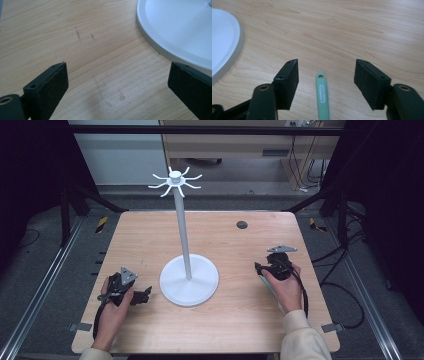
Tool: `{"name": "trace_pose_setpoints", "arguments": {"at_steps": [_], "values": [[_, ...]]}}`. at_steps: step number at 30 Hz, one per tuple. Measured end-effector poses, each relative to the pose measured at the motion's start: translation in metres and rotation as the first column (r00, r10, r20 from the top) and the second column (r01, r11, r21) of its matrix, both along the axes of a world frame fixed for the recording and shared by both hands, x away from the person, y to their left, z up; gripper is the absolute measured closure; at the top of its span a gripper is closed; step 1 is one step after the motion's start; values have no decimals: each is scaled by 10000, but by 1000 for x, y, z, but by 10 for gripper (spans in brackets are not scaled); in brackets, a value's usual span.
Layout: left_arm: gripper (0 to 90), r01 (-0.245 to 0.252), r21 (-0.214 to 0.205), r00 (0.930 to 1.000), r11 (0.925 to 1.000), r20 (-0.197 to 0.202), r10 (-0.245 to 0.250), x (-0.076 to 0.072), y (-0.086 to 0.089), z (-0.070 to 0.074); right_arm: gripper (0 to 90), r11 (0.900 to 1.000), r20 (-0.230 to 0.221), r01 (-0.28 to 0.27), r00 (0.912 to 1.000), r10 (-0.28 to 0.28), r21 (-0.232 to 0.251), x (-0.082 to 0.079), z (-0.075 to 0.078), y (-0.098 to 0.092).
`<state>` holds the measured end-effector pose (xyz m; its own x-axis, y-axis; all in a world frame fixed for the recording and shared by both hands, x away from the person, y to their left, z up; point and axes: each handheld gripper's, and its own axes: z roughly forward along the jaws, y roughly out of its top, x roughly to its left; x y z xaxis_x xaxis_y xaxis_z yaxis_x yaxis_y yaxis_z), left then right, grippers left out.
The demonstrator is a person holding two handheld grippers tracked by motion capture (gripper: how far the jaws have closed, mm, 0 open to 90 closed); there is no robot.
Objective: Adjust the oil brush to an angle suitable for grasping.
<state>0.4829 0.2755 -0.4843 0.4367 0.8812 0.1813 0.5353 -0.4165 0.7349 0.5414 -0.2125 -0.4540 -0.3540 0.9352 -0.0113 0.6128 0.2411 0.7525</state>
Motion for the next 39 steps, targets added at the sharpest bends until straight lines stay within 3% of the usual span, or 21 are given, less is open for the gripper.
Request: {"name": "trace_pose_setpoints", "arguments": {"at_steps": [5,10,11,18,39], "values": [[26,2,-21,10000,10000,50,-2,-1,0,1,458,9986,-34,-374,9993,373,-369,-6,-1,8],[26,28,-5,10000,10000,40,-28,0,0,1,619,9916,-141,-1047,9945,1040,-756,-11,-2,15],[27,28,-5,10000,10000,35,-28,0,0,0,704,9841,-396,-1475,9888,1442,-988,-13,-4,18],[26,59,15,10000,10000,-3,-59,0,-1,0,895,9668,-1232,-2149,9723,1985,-1380,-13,-18,22],[26,100,56,10000,9999,-9,-100,0,-2,0,900,9684,-1974,-1900,9677,1570,-1617,-7,-30,12]]}}
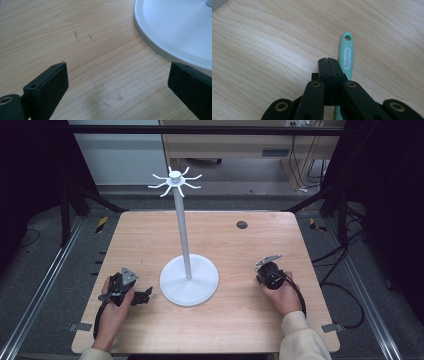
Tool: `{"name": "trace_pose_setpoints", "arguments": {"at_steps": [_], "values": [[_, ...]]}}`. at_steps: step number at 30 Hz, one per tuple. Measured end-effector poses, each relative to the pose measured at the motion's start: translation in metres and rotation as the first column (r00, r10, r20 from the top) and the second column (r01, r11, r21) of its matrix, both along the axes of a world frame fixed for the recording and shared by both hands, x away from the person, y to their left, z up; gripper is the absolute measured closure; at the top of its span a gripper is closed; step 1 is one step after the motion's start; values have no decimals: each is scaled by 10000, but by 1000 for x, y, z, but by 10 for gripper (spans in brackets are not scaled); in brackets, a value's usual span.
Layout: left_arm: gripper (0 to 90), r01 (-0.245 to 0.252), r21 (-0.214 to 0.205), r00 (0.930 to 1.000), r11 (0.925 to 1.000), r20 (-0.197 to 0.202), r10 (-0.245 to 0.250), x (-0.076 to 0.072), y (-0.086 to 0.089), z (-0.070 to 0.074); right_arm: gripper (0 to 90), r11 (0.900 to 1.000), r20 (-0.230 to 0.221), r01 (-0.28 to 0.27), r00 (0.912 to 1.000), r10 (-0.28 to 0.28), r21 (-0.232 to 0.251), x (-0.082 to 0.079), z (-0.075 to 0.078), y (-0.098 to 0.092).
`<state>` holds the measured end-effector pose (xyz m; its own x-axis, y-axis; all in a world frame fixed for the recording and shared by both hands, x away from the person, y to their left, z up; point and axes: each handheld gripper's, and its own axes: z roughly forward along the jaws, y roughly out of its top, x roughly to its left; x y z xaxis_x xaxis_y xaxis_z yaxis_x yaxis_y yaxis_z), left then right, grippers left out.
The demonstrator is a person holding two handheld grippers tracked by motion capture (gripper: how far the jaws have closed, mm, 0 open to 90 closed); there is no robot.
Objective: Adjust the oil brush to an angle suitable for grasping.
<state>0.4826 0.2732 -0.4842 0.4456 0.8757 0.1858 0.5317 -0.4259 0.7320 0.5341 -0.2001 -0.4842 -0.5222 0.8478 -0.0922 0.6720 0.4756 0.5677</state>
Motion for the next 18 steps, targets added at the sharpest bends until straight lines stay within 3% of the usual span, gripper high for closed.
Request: {"name": "trace_pose_setpoints", "arguments": {"at_steps": [10,18], "values": [[26,4,-1,10000,10000,4,-4,0,0,0,900,9996,-46,278,9996,-277,84,1,0,-4],[27,12,1,10000,10000,-4,-12,0,0,0,900,9957,-69,898,9959,-897,204,4,0,-12]]}}
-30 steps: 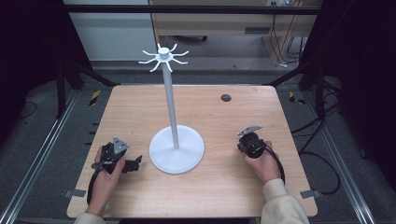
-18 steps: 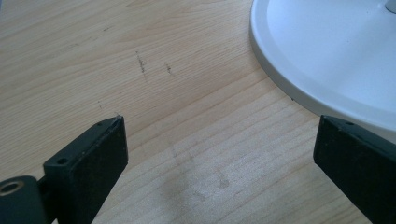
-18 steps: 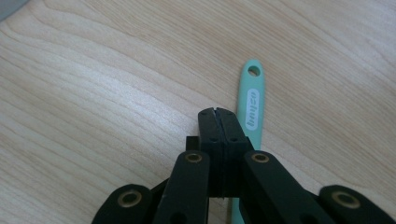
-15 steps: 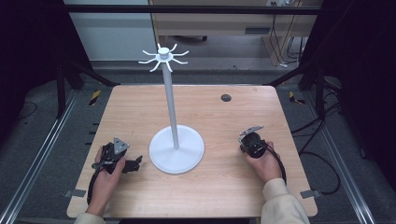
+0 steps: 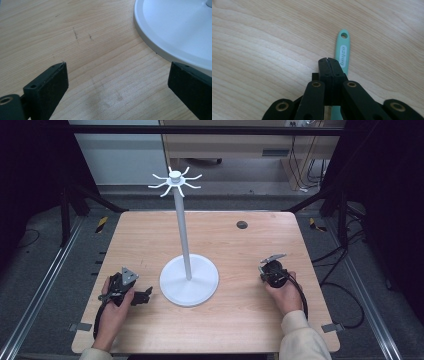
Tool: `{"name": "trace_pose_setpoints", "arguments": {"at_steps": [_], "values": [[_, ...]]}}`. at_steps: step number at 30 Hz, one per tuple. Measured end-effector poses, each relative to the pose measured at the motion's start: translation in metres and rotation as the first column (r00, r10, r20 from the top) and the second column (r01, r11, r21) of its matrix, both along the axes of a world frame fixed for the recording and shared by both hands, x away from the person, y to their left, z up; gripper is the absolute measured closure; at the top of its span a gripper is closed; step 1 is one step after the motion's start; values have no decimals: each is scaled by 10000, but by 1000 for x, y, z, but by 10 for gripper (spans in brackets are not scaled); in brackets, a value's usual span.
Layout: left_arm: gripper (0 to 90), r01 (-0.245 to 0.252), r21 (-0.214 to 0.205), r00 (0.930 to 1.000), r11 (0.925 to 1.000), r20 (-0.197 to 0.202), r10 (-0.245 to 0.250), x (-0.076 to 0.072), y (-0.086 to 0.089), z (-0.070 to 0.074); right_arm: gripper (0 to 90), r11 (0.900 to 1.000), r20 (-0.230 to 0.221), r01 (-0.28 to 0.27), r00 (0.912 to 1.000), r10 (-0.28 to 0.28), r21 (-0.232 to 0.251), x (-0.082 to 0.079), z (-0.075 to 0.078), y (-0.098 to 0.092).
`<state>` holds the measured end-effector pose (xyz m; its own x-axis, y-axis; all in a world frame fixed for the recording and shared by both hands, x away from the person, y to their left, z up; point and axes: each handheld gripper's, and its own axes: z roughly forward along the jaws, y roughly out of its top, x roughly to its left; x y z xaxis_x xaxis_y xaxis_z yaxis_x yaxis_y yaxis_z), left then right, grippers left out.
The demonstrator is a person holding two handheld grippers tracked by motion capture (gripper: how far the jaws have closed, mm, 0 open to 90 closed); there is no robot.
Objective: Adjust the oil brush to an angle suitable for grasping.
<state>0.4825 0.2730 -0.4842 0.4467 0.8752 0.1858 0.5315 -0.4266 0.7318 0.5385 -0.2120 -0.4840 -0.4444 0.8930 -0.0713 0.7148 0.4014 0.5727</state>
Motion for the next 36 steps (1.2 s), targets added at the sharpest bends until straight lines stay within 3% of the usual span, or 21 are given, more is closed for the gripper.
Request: {"name": "trace_pose_setpoints", "arguments": {"at_steps": [5,15,21,27,31,36], "values": [[26,27,3,10000,10000,-21,-27,0,-1,0,900,9982,23,559,9984,-560,219,3,0,-10],[26,53,14,10000,10000,-27,-53,0,-1,0,890,9976,36,641,9979,-642,244,1,2,-12],[27,55,-34,10000,10000,-30,-55,-1,-1,0,836,9935,82,931,9956,-938,650,-14,18,-16],[26,61,-44,10000,10000,-35,-61,-1,0,0,719,9885,-442,1309,9908,-1278,759,-24,28,-26],[26,41,-26,10000,10000,-45,-42,-1,0,0,660,9878,-775,1483,9865,-1443,477,-23,28,-30],[27,104,30,9999,9999,-74,-104,0,-1,-1,654,9883,-1380,1526,9789,-1506,46,-24,25,-27]]}}
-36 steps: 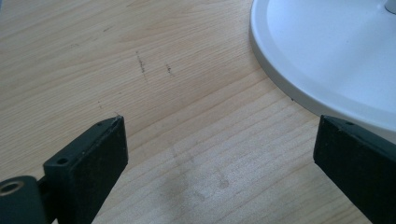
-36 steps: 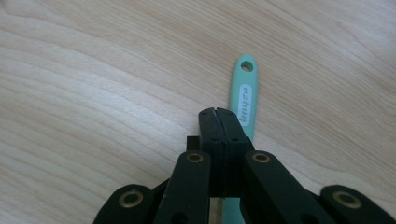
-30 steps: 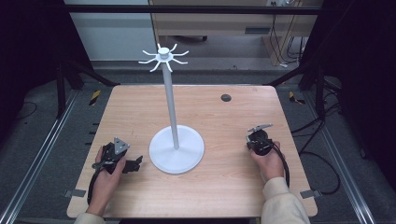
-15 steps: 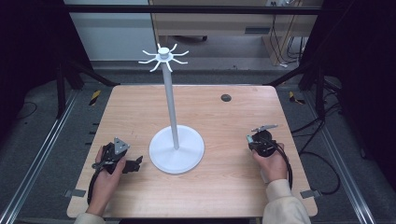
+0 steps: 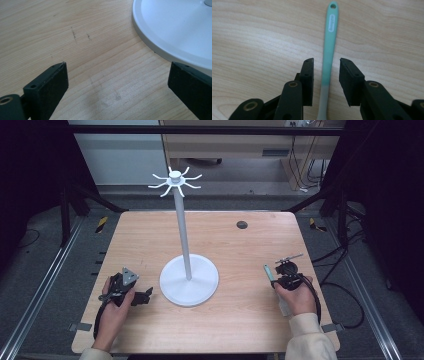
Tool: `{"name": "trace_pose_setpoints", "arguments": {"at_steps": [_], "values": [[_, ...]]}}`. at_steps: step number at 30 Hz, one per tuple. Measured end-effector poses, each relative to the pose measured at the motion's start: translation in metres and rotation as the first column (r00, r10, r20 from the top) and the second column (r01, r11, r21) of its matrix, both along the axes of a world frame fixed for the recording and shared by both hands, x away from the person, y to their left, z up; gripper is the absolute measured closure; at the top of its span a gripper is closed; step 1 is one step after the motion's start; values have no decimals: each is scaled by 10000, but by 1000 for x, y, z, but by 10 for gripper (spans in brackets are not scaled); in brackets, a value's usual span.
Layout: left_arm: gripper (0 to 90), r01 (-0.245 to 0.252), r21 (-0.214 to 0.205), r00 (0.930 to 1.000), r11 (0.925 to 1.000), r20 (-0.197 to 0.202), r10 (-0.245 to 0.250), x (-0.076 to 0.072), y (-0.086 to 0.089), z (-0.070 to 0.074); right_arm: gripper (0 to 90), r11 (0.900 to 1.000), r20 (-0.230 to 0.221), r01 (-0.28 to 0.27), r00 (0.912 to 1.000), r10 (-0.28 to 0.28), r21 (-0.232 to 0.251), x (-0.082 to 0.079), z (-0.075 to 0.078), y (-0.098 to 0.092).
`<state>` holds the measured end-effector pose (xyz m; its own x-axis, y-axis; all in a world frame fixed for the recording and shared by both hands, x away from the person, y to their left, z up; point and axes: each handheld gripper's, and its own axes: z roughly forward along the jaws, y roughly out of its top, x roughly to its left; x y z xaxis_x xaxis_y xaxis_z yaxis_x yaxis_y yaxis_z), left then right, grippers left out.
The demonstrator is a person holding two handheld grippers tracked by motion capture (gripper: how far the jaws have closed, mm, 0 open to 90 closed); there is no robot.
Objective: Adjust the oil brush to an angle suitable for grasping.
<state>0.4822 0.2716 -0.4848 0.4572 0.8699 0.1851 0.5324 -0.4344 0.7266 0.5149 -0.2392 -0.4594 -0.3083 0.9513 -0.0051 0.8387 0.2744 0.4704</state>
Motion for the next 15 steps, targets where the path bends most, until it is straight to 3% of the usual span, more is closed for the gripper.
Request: {"name": "trace_pose_setpoints", "arguments": {"at_steps": [6,15], "values": [[26,16,-1,10000,10000,-22,-16,0,-1,0,685,9996,-569,-127,9983,113,-244,1,-6,3],[26,-20,-47,10000,10000,-24,20,0,0,0,712,9990,-881,-136,9961,99,-415,4,-9,6]]}}
